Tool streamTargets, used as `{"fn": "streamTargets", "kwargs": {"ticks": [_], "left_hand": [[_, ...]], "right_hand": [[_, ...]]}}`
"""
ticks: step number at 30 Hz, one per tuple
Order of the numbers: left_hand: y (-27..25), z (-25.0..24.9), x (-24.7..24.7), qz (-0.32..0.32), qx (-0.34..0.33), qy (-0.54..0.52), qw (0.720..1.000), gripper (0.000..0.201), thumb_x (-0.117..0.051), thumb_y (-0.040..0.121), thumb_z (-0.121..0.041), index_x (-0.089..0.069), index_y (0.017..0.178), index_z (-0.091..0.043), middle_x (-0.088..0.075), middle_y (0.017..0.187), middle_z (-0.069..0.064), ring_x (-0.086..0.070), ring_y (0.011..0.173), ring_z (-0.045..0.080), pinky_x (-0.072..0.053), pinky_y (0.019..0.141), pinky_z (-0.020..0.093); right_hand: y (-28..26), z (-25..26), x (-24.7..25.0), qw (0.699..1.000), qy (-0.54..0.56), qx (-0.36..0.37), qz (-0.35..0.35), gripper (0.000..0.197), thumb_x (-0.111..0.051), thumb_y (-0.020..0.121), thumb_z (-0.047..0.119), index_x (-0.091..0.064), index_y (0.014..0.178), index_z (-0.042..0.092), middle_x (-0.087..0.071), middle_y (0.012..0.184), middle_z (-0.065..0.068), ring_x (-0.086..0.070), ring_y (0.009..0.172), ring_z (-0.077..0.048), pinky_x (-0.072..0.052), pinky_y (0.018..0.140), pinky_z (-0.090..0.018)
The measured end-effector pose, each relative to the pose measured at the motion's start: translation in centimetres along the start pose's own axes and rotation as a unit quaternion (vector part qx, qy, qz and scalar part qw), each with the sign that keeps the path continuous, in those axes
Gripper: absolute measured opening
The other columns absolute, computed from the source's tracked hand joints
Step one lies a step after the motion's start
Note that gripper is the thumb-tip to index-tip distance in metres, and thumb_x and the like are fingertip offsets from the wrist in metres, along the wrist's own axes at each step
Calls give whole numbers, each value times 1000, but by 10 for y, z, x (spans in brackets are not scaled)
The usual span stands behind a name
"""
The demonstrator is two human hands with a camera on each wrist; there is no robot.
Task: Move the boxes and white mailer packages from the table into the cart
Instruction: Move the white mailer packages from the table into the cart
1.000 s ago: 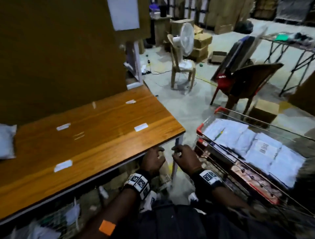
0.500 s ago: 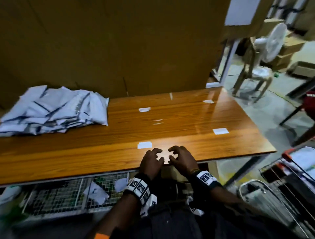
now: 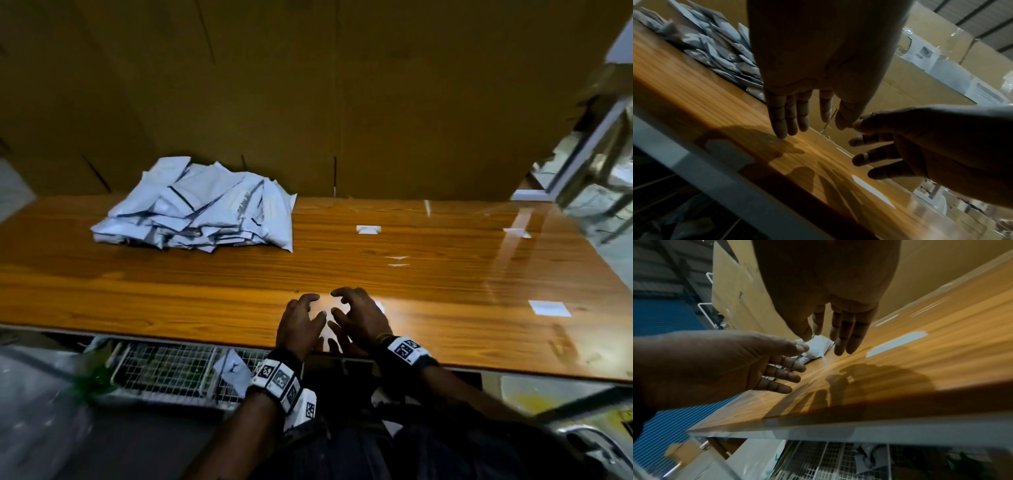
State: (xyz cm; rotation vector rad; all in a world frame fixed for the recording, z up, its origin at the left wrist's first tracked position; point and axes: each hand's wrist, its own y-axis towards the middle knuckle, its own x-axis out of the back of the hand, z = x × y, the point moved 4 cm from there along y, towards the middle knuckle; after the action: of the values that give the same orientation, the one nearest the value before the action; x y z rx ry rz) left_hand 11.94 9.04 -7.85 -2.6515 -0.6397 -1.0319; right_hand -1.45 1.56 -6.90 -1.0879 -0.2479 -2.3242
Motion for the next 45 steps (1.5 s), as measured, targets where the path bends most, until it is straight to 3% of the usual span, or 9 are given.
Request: {"fn": "streamTargets", "kwargs": {"ticks": [9, 18, 24, 29, 32, 35, 38, 42, 45], "left_hand": [[45, 31, 37, -45, 44, 6, 998, 41, -65, 87, -23, -56, 128, -27, -54, 125, 5, -54, 116, 22, -48, 95, 36], [103, 31, 78, -110, 79, 33, 990, 58, -66, 84, -26, -46, 139, -24, -45, 136, 7, -42, 127, 26, -39, 102, 33], [129, 39, 100, -143, 93, 61, 983, 62, -62, 86, -31, -40, 144, -25, -38, 142, 12, -38, 131, 31, -39, 105, 39], [161, 41, 128, -179, 78, 98, 976, 58, -63, 90, -30, -42, 143, -18, -34, 147, 17, -32, 137, 33, -34, 112, 41], [182, 45, 142, -163, 57, 132, 976, 62, -64, 87, -31, -40, 142, -15, -36, 145, 18, -33, 137, 32, -35, 111, 41], [205, 55, 155, -149, 34, 158, 976, 68, -65, 85, -36, -36, 145, -21, -39, 143, 16, -33, 136, 32, -35, 111, 43], [222, 57, 166, -132, 26, 138, 981, 68, -62, 89, -35, -32, 149, -24, -30, 151, 18, -25, 142, 32, -28, 116, 40], [256, 57, 173, -59, 62, 203, 975, 71, -56, 92, -45, -22, 152, -28, -20, 157, 19, -17, 146, 33, -21, 118, 45], [279, 56, 177, -34, 102, 240, 965, 69, -53, 92, -51, -25, 150, -29, -22, 155, 19, -21, 143, 38, -24, 114, 52]], "right_hand": [[87, 31, -24, 999, 24, 20, 31, 41, -58, 91, 42, -50, 131, 33, -47, 131, -4, -56, 114, -25, -49, 89, -37], [184, 74, -38, 993, 46, 91, 53, 63, -65, 86, 36, -41, 143, 21, -42, 138, -14, -42, 130, -31, -39, 106, -38], [215, 94, -52, 993, 30, 85, 72, 75, -64, 86, 48, -23, 148, 44, -16, 156, -15, -24, 142, -36, -32, 112, -44], [241, 109, -59, 992, -50, 85, 81, 78, -63, 85, 53, -18, 148, 49, -4, 159, -16, -27, 139, -44, -33, 108, -47], [252, 109, -66, 993, -50, 67, 79, 74, -66, 83, 52, -30, 146, 39, -12, 155, -16, -39, 129, -46, -40, 101, -46], [255, 109, -65, 997, 5, 65, 50, 62, -69, 81, 35, -43, 136, 25, -34, 139, -15, -51, 116, -43, -47, 91, -42], [255, 103, -59, 994, 87, 72, -10, 58, -59, 80, 25, -46, 136, 17, -49, 123, -17, -53, 109, -37, -44, 87, -34], [253, 89, -45, 993, 118, 2, 3, 60, -51, 90, 18, -33, 143, 41, -47, 118, -9, -52, 97, -29, -42, 79, -30], [252, 77, -37, 997, 71, -15, 8, 57, -53, 88, 24, -39, 141, 41, -45, 124, -11, -53, 105, -30, -42, 84, -31]]}}
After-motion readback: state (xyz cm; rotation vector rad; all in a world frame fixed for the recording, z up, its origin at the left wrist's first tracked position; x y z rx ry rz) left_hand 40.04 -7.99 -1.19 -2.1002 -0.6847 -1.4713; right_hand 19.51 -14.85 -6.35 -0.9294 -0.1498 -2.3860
